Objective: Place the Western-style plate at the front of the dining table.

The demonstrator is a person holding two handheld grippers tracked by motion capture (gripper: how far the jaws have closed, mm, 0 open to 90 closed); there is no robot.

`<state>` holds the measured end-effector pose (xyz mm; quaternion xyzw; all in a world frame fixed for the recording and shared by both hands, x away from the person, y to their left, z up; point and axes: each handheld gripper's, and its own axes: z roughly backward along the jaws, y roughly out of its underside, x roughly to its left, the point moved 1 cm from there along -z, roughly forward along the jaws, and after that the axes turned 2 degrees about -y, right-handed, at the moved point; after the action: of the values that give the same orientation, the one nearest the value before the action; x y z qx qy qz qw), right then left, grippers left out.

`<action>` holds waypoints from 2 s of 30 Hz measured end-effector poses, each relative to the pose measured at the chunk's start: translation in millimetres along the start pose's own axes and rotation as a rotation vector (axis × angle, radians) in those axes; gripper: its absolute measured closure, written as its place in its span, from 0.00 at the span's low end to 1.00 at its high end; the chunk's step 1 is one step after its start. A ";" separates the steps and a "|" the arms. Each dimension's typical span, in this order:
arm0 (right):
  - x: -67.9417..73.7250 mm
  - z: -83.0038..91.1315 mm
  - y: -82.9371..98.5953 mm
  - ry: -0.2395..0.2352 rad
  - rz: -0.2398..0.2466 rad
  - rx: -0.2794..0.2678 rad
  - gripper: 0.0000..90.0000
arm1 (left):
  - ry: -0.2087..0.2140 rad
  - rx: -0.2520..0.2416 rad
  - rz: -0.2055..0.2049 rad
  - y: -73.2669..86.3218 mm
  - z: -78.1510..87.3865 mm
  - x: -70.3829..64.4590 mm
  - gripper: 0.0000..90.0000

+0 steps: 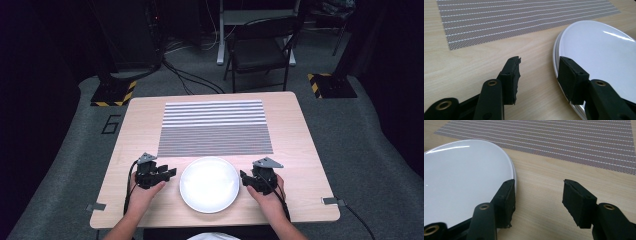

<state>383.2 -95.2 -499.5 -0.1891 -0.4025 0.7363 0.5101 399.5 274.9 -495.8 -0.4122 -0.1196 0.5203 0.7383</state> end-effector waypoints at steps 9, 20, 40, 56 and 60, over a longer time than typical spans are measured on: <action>5.8 -1.0 0.9 -0.025 -0.013 0.016 0.49 | 0.049 0.013 0.006 1.0 1.3 -10.9 0.62; 7.9 -2.5 2.5 -0.033 -0.003 0.028 0.49 | 0.068 0.034 -0.012 3.6 -2.8 -20.2 0.61; 7.1 -4.0 4.2 -0.045 -0.020 0.038 0.49 | 0.125 0.070 -0.008 7.6 -13.4 -29.6 0.62; 8.6 -2.3 4.3 -0.060 -0.021 0.032 0.49 | 0.126 0.075 -0.030 8.8 -13.6 -35.5 0.62; 10.3 -2.2 4.7 -0.072 -0.023 0.037 0.49 | 0.124 0.075 -0.041 9.3 -14.6 -35.8 0.62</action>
<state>377.7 -85.8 -503.2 -0.1483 -0.4090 0.7442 0.5069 386.7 238.0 -502.8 -0.4133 -0.0624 0.4825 0.7697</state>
